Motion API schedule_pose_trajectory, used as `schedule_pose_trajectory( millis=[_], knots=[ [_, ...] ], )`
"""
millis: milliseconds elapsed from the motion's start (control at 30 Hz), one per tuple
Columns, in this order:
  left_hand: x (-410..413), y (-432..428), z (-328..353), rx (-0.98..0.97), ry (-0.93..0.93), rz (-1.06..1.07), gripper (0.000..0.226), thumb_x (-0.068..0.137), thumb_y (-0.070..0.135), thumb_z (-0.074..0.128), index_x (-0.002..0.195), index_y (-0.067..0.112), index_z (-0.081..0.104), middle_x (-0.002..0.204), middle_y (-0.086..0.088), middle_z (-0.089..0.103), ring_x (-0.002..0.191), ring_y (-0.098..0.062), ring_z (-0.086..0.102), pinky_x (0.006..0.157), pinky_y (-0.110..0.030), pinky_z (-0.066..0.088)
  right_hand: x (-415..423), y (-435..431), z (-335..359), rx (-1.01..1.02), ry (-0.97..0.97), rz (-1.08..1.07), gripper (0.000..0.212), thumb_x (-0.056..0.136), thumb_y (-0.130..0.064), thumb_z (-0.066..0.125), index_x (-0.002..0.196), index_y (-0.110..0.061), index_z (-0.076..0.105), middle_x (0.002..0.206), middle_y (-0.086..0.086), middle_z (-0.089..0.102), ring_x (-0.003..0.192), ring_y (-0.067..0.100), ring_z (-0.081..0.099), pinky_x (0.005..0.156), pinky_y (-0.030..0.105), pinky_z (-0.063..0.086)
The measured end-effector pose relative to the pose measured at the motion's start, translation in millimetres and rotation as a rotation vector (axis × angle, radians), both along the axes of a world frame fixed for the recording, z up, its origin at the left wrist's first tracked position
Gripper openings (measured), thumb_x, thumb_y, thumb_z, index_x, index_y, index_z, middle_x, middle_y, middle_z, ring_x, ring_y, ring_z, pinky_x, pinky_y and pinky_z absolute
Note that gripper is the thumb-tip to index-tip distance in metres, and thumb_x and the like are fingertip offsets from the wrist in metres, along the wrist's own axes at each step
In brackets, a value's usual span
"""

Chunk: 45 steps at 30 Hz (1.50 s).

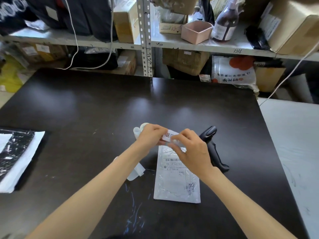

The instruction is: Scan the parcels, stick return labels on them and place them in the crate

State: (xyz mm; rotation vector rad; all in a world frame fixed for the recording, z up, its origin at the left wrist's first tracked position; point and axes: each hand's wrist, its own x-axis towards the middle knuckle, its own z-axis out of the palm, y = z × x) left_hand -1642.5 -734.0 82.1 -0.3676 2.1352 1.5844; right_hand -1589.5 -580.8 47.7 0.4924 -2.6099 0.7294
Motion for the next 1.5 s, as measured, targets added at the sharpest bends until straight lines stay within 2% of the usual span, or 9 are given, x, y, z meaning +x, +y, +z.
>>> schedule_pose_trajectory(
  millis=[233,333,567,867,1000,1100,1233,1367,1500],
  knots=[
    [26.4,-9.6,-6.0,0.250,0.038,-0.095,0.008,0.097,0.013,0.058,0.095,0.006,0.061,0.091,-0.008,0.064,0.080,-0.016,0.064,0.067,-0.020,0.055,11.2,8.6,6.7,-1.128,-0.647,-0.319,0.023,0.081,-0.007,0.076,0.101,-0.006,0.063,0.077,0.006,0.073,0.071,0.022,0.072,0.058,0.026,0.057],
    [40.9,-8.2,-13.3,0.259,0.036,-0.084,0.008,0.092,0.009,0.065,0.092,0.002,0.061,0.087,-0.010,0.066,0.070,-0.014,0.068,0.064,-0.022,0.058,22.5,8.8,4.8,-1.069,-0.660,-0.334,0.023,0.077,0.001,0.077,0.095,-0.007,0.064,0.067,0.004,0.071,0.063,0.019,0.071,0.055,0.024,0.056],
    [77.7,3.3,-63.9,-0.305,0.187,-0.236,0.016,0.083,0.020,0.074,0.078,0.016,0.059,0.067,0.001,0.068,0.062,-0.016,0.071,0.065,-0.032,0.059,59.4,3.8,-37.3,-0.743,-0.791,-0.499,0.033,0.065,-0.016,0.087,0.086,-0.018,0.061,0.063,0.000,0.069,0.056,0.010,0.065,0.058,0.032,0.056],
    [85.4,3.9,-92.4,-0.668,0.232,-0.349,0.042,0.078,0.051,0.073,0.090,0.015,0.055,0.085,-0.001,0.063,0.084,-0.025,0.064,0.063,-0.031,0.043,64.1,-7.0,-63.1,-0.358,-0.701,-0.534,0.031,0.075,-0.017,0.080,0.095,-0.017,0.056,0.079,-0.006,0.060,0.085,0.019,0.062,0.068,0.032,0.046],
    [89.0,4.9,-93.9,-0.778,0.225,-0.318,0.071,0.076,0.057,0.072,0.120,0.008,0.044,0.116,-0.009,0.055,0.103,-0.029,0.060,0.070,-0.031,0.041,66.7,-9.2,-59.5,-0.063,-0.635,-0.722,0.069,0.067,-0.042,0.085,0.114,-0.011,0.044,0.112,0.005,0.043,0.103,0.024,0.045,0.075,0.030,0.040],
    [88.4,12.9,-93.2,-0.736,0.140,-0.275,0.076,0.076,0.050,0.076,0.124,0.005,0.038,0.121,-0.013,0.048,0.109,-0.033,0.058,0.081,-0.034,0.047,67.6,-9.8,-58.7,-0.163,-0.759,-0.784,0.078,0.067,-0.043,0.085,0.117,-0.005,0.039,0.120,0.011,0.043,0.112,0.029,0.045,0.084,0.035,0.044],
    [80.1,12.2,-83.7,-0.633,0.085,-0.309,0.061,0.079,0.041,0.076,0.121,0.005,0.049,0.119,-0.012,0.054,0.113,-0.032,0.056,0.085,-0.035,0.045,64.3,-8.2,-54.4,-0.463,-0.778,-0.696,0.044,0.073,-0.017,0.081,0.100,-0.010,0.047,0.108,0.006,0.056,0.104,0.026,0.056,0.078,0.031,0.042],
    [70.0,1.5,-63.5,-0.555,0.144,-0.294,0.045,0.071,0.042,0.080,0.087,0.020,0.045,0.106,-0.007,0.062,0.103,-0.029,0.060,0.073,-0.034,0.042,63.8,1.9,-35.5,-0.701,-0.697,-0.748,0.032,0.073,-0.012,0.083,0.091,-0.017,0.056,0.089,0.003,0.064,0.084,0.020,0.065,0.072,0.033,0.054],
    [55.7,3.6,-44.1,-0.490,0.260,-0.363,0.050,0.070,0.040,0.079,0.097,0.012,0.049,0.096,-0.002,0.063,0.093,-0.025,0.061,0.058,-0.030,0.038,71.1,-1.4,-16.1,-0.830,-0.571,-0.820,0.029,0.076,-0.006,0.078,0.085,-0.018,0.053,0.086,-0.001,0.062,0.076,0.014,0.062,0.064,0.026,0.054]
  ],
)
